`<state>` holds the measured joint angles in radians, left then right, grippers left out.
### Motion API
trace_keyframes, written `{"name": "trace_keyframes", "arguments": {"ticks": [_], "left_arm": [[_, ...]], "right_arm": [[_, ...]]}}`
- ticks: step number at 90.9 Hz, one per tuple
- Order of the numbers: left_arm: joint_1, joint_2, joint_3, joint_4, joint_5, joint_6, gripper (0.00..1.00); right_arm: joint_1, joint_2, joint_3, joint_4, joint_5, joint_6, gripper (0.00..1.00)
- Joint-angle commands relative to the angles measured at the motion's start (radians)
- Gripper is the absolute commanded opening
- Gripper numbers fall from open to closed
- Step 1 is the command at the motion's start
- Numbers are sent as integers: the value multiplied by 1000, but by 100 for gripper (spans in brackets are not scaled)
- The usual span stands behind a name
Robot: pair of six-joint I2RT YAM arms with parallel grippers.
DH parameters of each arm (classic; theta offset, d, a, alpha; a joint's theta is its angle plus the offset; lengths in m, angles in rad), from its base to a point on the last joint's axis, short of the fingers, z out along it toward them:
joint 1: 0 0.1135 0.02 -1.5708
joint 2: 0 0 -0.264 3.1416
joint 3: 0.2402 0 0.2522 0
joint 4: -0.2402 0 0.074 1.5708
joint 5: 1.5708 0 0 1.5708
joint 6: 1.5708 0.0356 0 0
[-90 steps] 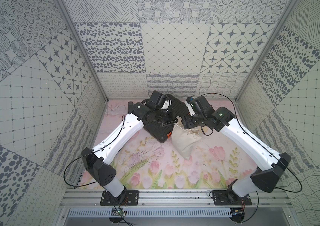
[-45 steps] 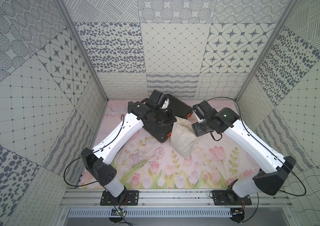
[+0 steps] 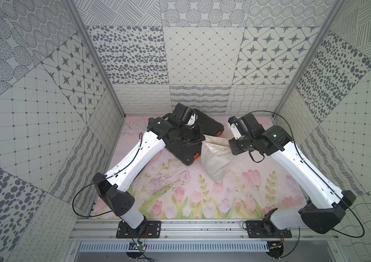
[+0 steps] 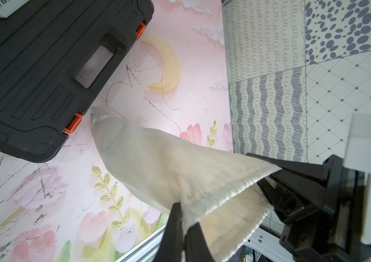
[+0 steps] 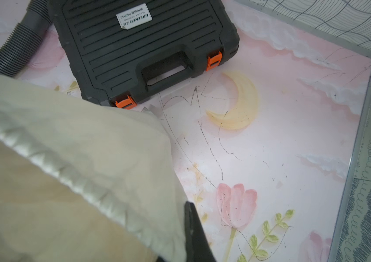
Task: Close the soil bag
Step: Adjust the soil bag at the center of the board.
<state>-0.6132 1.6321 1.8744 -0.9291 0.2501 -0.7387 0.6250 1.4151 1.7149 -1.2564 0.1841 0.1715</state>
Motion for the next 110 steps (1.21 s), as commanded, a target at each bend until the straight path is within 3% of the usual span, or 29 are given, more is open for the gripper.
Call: {"name": "trace_keyframes", "arguments": {"ticks": [1,25,36,52,67,92,110], "left_arm": [[0,-46,57,-56,-46,-3,0],[-11,-166,-153,-39,-57,-108,0],[-9,-135,-143,-11,-41,-111,0],[-6,-24,3,-62,-20,-81,0],[-7,-9,88,-102,-34,-74,0],[4,-72,-152,-38,-12,-133,0],[24,-31,-142,-28,-1,-119,0]], "right_arm": [[-48,2,90,52,-37,-45,0],[-143,63,4,126,-359,-133,0],[-167,98,13,159,-463,-179,0],[-194,160,88,155,-463,-195,0],[-209,147,129,147,-456,-187,0],[-214,214,38,163,-541,-204,0],[-220,203,42,187,-526,-192,0]]}}
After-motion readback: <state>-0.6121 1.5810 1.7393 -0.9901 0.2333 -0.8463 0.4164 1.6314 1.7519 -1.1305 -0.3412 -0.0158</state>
